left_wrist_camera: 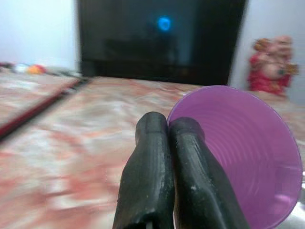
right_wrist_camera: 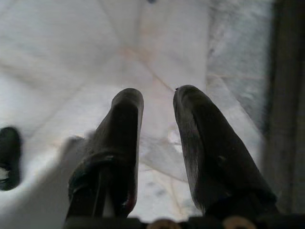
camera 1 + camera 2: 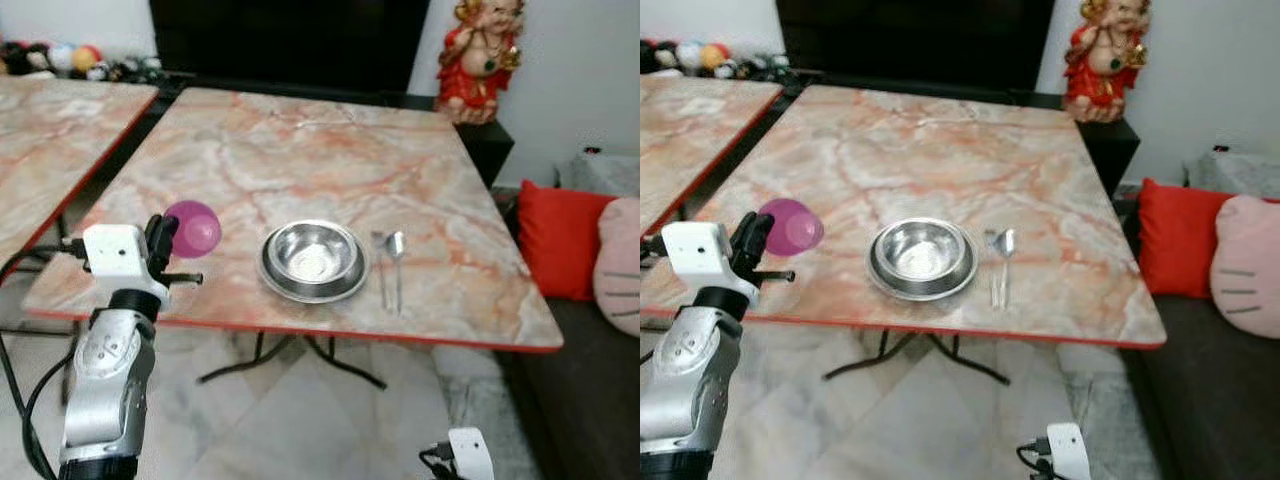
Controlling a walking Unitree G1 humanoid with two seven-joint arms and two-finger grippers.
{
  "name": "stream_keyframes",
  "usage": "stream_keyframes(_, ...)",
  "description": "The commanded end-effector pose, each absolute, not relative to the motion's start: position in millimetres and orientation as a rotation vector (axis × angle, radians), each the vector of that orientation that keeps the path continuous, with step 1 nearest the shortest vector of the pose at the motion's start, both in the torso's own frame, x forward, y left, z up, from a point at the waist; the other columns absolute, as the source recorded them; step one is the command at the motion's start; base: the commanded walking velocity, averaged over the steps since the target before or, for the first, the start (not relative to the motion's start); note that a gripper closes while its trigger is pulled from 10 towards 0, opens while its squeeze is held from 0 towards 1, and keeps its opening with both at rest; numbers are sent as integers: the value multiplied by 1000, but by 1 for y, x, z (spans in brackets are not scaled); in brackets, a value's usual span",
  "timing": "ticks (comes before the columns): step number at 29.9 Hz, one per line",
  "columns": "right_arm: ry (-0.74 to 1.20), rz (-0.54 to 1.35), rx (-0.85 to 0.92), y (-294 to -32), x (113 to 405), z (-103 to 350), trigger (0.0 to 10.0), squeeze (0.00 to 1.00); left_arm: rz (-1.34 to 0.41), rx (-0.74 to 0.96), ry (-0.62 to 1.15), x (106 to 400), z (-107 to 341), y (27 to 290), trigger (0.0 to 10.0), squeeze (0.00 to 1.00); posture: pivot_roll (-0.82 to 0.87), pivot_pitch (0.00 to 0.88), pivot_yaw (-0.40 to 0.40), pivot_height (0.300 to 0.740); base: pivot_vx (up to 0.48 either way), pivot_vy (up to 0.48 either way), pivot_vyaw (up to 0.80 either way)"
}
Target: Setting the table
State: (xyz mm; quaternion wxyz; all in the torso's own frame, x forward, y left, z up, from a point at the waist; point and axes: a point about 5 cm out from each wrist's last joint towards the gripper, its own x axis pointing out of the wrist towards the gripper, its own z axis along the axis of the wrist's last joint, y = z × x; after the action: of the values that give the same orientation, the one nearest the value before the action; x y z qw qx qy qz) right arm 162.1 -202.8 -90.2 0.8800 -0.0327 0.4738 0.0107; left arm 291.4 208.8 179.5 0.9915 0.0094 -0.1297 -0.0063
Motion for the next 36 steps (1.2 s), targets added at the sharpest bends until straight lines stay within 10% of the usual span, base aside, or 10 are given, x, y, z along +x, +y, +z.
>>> stream_keyframes(1,976,28,-73,-202,167,-88,10000,0,6,36,-284,291,187,217,10000,0,119,21,-117,740,292,0,0)
stream_keyframes(36,979,11,-26,-192,164,-91,10000,0,-18,60,-302,300,202,223,10000,0,127,8,-41,740,16,0,0)
